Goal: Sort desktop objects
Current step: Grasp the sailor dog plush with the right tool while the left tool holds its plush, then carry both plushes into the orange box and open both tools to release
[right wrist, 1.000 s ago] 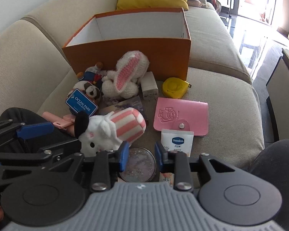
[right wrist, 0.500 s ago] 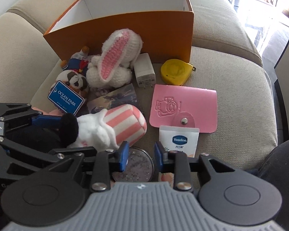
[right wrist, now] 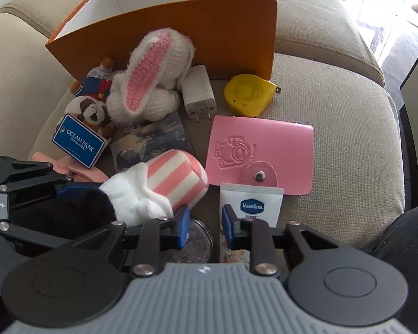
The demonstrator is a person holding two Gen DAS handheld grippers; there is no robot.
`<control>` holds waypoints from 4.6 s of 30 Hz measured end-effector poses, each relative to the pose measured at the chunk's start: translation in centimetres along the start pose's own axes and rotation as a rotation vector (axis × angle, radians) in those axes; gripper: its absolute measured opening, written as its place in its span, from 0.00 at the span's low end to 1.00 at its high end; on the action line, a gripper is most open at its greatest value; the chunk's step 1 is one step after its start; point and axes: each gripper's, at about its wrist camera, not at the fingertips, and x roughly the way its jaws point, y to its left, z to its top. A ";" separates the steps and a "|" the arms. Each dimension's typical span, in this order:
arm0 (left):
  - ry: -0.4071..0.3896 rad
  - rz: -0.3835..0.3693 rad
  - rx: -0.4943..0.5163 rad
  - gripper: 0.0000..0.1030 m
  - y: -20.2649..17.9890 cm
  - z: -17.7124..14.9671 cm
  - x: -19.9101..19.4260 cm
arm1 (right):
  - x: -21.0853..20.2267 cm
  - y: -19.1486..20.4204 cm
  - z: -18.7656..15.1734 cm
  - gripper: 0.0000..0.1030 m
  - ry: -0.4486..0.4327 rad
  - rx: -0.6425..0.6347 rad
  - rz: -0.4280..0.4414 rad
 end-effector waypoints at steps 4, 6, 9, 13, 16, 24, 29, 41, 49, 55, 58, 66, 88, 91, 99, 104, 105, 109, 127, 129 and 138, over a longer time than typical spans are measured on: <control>-0.061 0.012 -0.064 0.56 0.6 -0.4 -1.7 | -1.0 -0.1 0.5 0.29 -0.033 0.001 0.003; -0.096 0.023 -0.089 0.56 0.9 -0.5 -2.8 | -1.5 0.1 0.8 0.29 -0.046 -0.001 0.013; -0.164 0.052 -0.117 0.56 1.5 -0.6 -5.2 | -2.2 0.9 1.7 0.31 -0.076 -0.022 0.035; -0.245 0.115 -0.161 0.56 3.1 -0.7 -8.1 | -2.8 2.8 3.4 0.34 -0.106 -0.064 0.097; -0.288 0.180 -0.217 0.56 5.0 -0.8 -9.8 | -3.0 4.9 4.8 0.34 -0.133 -0.117 0.148; -0.304 0.289 -0.363 0.56 10.4 -1.7 -11.3 | -0.9 11.7 7.4 0.67 -0.145 -0.270 0.167; -0.307 0.269 -0.393 0.56 12.0 -2.3 -11.0 | 1.7 14.3 8.5 0.71 -0.133 -0.302 0.097; -0.297 0.229 -0.435 0.56 14.7 -2.5 -10.1 | 5.8 14.4 9.4 0.63 -0.043 -0.256 0.062; -0.314 0.221 -0.439 0.56 14.9 -2.3 -10.7 | 4.7 13.7 9.5 0.50 -0.043 -0.253 0.089; -0.383 0.193 -0.427 0.56 14.4 -0.7 -13.3 | -1.5 11.9 10.9 0.49 -0.126 -0.243 0.201; -0.416 0.200 -0.395 0.56 14.0 0.9 -14.4 | -4.5 10.8 12.2 0.49 -0.187 -0.221 0.249; -0.474 0.180 -0.314 0.56 14.1 8.5 -14.8 | -7.9 7.7 18.5 0.49 -0.340 -0.119 0.285; 0.000 0.327 -0.168 0.60 15.3 15.2 -0.1 | 9.4 1.7 23.0 0.50 0.078 0.073 0.354; 0.008 0.336 -0.154 0.61 15.1 15.3 0.0 | 9.9 1.6 23.6 0.51 0.089 0.057 0.350; -0.007 0.354 -0.126 0.59 14.8 15.8 0.1 | 9.3 2.9 23.4 0.59 0.085 -0.066 0.268; -0.157 0.348 -0.118 0.58 14.3 14.7 -2.9 | 7.6 3.3 22.9 0.72 0.046 -0.151 0.164; -0.196 0.353 -0.124 0.58 14.2 14.5 -3.9 | 7.6 3.2 22.9 0.72 0.041 -0.164 0.149; -0.252 0.376 -0.164 0.58 14.8 13.9 -6.3 | 7.7 3.6 23.4 0.67 0.017 -0.201 0.118; -0.192 0.207 -0.326 0.29 18.8 11.7 -4.4 | 11.7 1.8 25.0 0.37 0.160 0.083 0.457; -0.191 0.210 -0.328 0.29 19.0 11.4 -4.3 | 11.5 2.4 24.9 0.37 0.165 0.067 0.429; -0.212 0.229 -0.344 0.29 18.7 11.0 -4.9 | 9.6 4.4 24.5 0.46 0.094 -0.036 0.330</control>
